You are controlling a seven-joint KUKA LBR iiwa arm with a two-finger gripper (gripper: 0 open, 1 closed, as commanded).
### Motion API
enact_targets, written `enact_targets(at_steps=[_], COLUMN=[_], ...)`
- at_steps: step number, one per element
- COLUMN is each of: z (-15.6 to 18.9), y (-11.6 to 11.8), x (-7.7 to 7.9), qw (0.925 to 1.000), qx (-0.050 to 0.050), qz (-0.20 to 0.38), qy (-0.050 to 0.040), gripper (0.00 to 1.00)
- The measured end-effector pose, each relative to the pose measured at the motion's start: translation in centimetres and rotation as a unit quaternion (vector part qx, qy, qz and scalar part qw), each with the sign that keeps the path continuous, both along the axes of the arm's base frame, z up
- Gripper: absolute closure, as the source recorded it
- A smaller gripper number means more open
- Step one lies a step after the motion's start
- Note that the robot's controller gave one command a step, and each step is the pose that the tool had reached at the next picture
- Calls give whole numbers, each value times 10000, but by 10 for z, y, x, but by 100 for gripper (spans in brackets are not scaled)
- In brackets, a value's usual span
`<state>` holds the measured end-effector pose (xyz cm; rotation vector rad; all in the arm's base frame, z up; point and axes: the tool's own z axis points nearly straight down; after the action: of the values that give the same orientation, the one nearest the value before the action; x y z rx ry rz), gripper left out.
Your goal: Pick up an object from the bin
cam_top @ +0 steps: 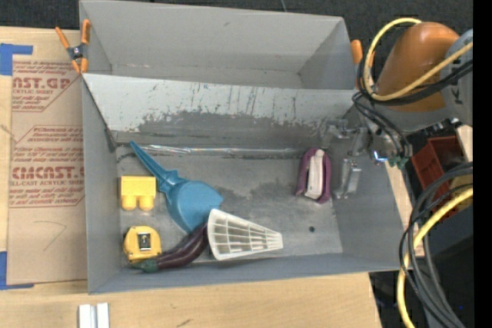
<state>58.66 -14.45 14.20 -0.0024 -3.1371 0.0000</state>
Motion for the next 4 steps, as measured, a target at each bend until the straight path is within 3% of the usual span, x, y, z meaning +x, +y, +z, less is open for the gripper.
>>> enact_targets(at_steps=[1, 2, 3, 4], z=[5, -46, -49, -42], y=[1, 7, 4, 11], x=[1, 7, 5, 7], qw=[10000, 9847, 9740, 9399], qx=[-5, -3, 8, -7], qz=[7, 1742, 2264, 3415], qy=[-32, -39, -28, -45], gripper=[0, 0, 0, 0])
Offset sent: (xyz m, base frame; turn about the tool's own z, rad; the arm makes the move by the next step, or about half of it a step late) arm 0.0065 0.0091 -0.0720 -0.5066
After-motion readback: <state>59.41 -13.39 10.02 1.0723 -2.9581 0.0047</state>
